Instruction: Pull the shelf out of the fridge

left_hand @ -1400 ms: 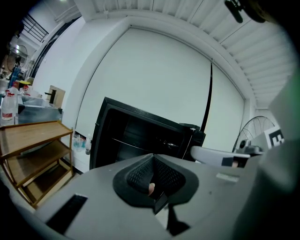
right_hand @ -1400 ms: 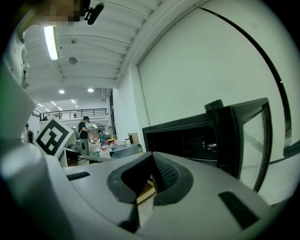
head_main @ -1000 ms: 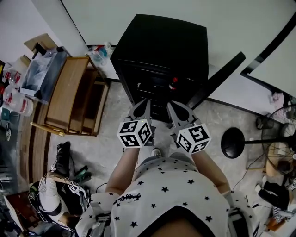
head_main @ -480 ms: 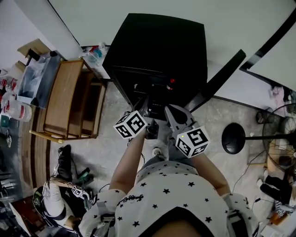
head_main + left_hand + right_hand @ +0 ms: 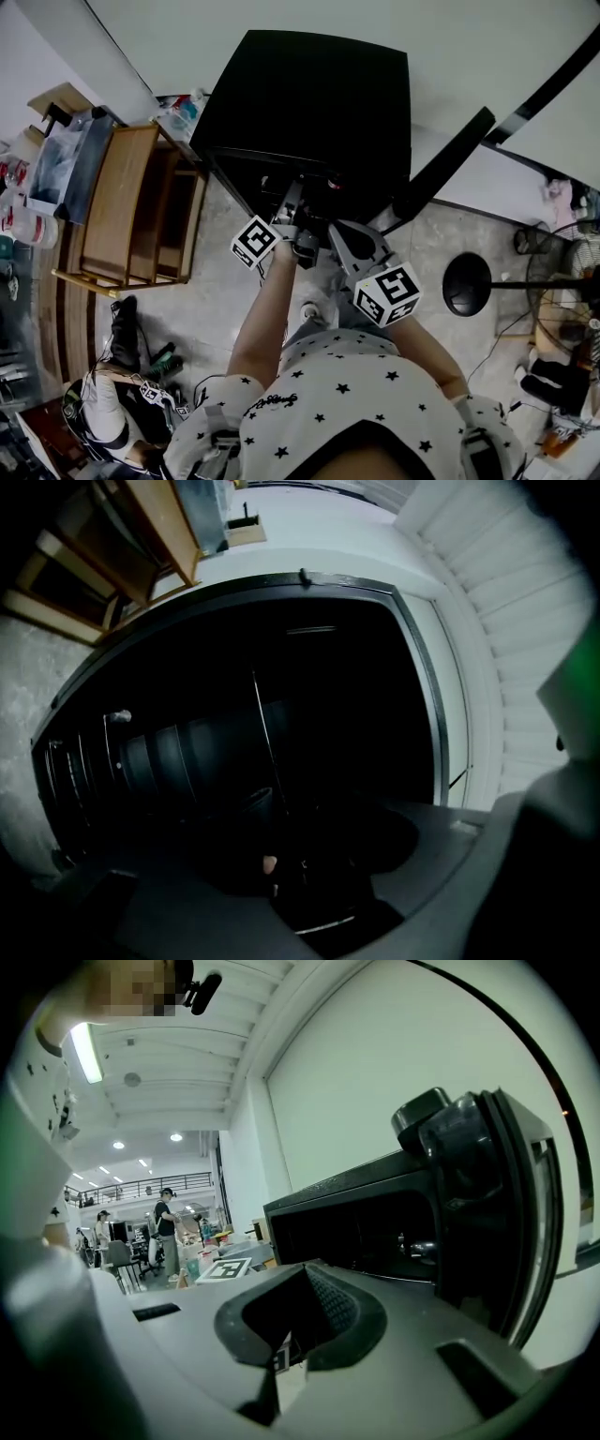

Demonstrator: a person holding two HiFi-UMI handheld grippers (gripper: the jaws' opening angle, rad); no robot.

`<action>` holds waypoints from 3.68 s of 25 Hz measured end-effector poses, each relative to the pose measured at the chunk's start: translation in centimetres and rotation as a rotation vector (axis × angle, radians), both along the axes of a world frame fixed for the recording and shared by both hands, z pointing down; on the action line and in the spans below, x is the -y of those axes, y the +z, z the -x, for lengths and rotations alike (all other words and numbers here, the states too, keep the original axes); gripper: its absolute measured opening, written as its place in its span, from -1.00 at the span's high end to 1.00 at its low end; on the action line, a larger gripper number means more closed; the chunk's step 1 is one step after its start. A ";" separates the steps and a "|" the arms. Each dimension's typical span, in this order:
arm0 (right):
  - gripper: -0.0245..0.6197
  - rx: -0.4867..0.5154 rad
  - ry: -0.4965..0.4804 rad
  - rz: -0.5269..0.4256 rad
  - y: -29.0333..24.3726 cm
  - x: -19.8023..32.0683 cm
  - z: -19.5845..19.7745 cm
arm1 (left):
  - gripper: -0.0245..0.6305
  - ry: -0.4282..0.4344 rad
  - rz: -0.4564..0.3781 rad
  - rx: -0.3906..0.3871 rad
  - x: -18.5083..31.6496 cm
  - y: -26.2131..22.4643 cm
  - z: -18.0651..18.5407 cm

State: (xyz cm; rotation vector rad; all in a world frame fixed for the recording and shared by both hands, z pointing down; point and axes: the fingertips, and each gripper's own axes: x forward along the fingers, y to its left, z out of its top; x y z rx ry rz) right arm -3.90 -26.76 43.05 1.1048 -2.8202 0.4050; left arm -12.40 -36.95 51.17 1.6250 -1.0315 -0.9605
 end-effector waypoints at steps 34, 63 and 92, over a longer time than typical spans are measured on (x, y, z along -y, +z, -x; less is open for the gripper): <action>0.94 -0.024 -0.027 0.023 0.5 1.1 -2.0 | 0.83 -0.108 0.057 -0.220 10.9 3.0 -0.7; 0.94 -0.015 -0.037 0.011 0.1 -3.0 -0.2 | 0.85 -0.084 0.062 -0.230 4.9 3.1 -0.3; 0.94 0.002 -0.050 -0.018 -0.8 -7.7 1.8 | 0.85 -0.075 0.021 -0.254 -3.6 3.0 0.7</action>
